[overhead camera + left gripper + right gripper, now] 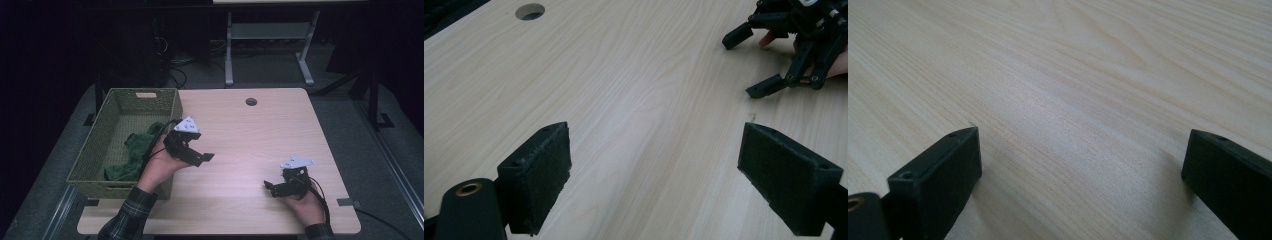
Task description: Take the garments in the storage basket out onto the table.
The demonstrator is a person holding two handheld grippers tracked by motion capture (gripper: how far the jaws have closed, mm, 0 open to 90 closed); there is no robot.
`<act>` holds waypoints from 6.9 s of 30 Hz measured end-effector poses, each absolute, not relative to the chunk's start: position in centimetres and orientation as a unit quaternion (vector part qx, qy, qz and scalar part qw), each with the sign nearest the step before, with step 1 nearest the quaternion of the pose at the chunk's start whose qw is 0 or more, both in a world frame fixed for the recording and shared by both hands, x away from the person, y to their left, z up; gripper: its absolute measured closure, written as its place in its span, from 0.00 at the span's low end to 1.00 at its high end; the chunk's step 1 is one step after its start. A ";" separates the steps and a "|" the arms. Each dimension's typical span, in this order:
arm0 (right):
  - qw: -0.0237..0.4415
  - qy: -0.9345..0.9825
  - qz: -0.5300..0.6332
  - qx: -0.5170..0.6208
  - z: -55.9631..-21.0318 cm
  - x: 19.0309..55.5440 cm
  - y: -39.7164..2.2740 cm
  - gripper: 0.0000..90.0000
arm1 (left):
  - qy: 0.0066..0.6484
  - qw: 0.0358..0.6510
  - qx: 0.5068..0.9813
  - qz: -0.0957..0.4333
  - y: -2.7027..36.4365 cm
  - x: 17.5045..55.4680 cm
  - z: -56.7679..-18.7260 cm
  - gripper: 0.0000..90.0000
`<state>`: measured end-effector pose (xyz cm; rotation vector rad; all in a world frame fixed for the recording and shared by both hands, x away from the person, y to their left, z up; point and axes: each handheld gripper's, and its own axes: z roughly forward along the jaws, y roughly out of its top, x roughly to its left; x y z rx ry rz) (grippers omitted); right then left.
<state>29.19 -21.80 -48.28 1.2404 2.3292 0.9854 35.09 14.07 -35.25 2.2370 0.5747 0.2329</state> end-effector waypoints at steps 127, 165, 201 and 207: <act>0.163 0.816 0.346 0.433 -48.3 29.2 -21.8 0.03 | 0.417 0.302 0.856 0.046 32.5 36.9 -35.2 0.87; 0.162 0.816 0.345 0.435 -48.3 29.2 -21.8 0.03 | 0.371 0.388 0.838 0.102 30.5 36.0 -22.2 0.88; 0.162 0.816 0.345 0.435 -48.3 29.2 -21.8 0.03 | 0.301 0.467 0.824 0.111 22.2 36.5 -18.8 0.89; 0.162 0.815 0.346 0.435 -48.3 29.2 -21.8 0.03 | 0.292 0.466 0.829 0.099 19.6 37.0 -19.9 0.89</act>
